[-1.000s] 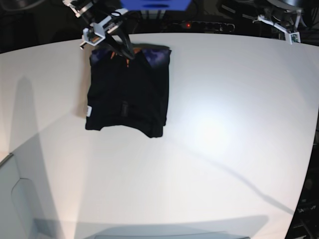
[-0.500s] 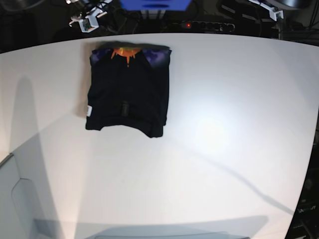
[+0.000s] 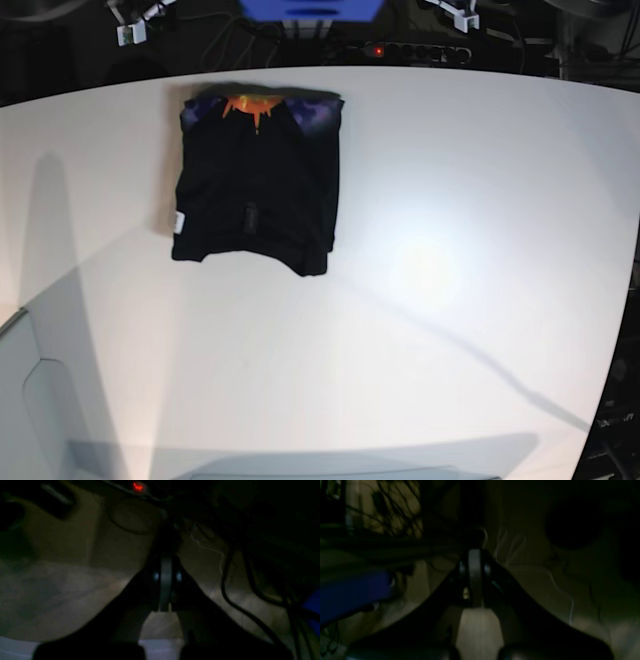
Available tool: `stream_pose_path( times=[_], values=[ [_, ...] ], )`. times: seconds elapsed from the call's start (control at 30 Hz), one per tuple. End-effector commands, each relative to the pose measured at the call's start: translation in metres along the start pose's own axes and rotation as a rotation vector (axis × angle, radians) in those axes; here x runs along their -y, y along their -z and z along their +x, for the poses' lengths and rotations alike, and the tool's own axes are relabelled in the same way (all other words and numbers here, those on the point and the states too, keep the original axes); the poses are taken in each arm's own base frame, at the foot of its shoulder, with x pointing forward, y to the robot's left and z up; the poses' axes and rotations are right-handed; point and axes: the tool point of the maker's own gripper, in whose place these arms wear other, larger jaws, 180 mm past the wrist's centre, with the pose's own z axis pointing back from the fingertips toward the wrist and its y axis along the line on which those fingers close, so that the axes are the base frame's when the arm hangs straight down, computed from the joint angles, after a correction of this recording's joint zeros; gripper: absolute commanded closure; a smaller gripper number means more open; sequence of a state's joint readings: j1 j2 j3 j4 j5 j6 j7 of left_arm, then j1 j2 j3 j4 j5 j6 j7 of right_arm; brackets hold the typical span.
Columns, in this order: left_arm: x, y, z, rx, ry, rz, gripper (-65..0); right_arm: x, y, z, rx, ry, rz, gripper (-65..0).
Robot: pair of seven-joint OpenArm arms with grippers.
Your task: Fold the T-shirt properly
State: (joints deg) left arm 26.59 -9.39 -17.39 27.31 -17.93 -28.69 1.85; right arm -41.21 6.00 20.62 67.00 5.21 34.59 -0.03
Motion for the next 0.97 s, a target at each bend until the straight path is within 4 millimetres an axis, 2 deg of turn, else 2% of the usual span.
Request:
stream_pose_path(
  times=[0.0,0.17,0.27,0.37,0.4,0.53,0.63,0.7,0.93],
  values=[
    [-0.012,-0.001,0.002,0.017,0.011,0.036,0.0,0.005,0.000,-0.006,-0.009,0.013,0.005,0.0],
    [-0.027,0.010,-0.001,-0.009,0.095,0.190,0.0,0.027,0.018,-0.037,-0.114,0.083,-0.017,0.0],
    [-0.038,0.011,0.005,-0.008,0.128,0.284,0.0,0.029,0.027,-0.056,-0.184,0.091,-0.017,0.0],
    [-0.028,0.017,0.001,-0.018,0.146,0.298,0.0,0.030,0.033,-0.072,-0.224,0.032,-0.042,0.0],
    [-0.024,0.019,-0.001,-0.024,0.155,0.292,0.0,0.036,0.032,-0.082,-0.241,0.004,-0.094,0.0],
    [-0.016,0.025,-0.011,-0.079,0.223,0.273,0.0,0.047,0.038,-0.099,-0.233,-0.141,-0.255,0.0],
    [-0.017,0.024,-0.020,-0.108,0.244,0.272,0.0,0.041,0.046,-0.112,-0.261,-0.240,-0.297,0.0],
    [-0.017,0.024,-0.022,-0.112,0.245,0.273,0.0,0.028,0.055,-0.117,-0.288,-0.284,-0.292,0.0],
    [-0.018,0.024,-0.023,-0.119,0.251,0.278,0.0,0.008,0.061,-0.131,-0.377,-0.472,-0.247,0.0]
  ],
)
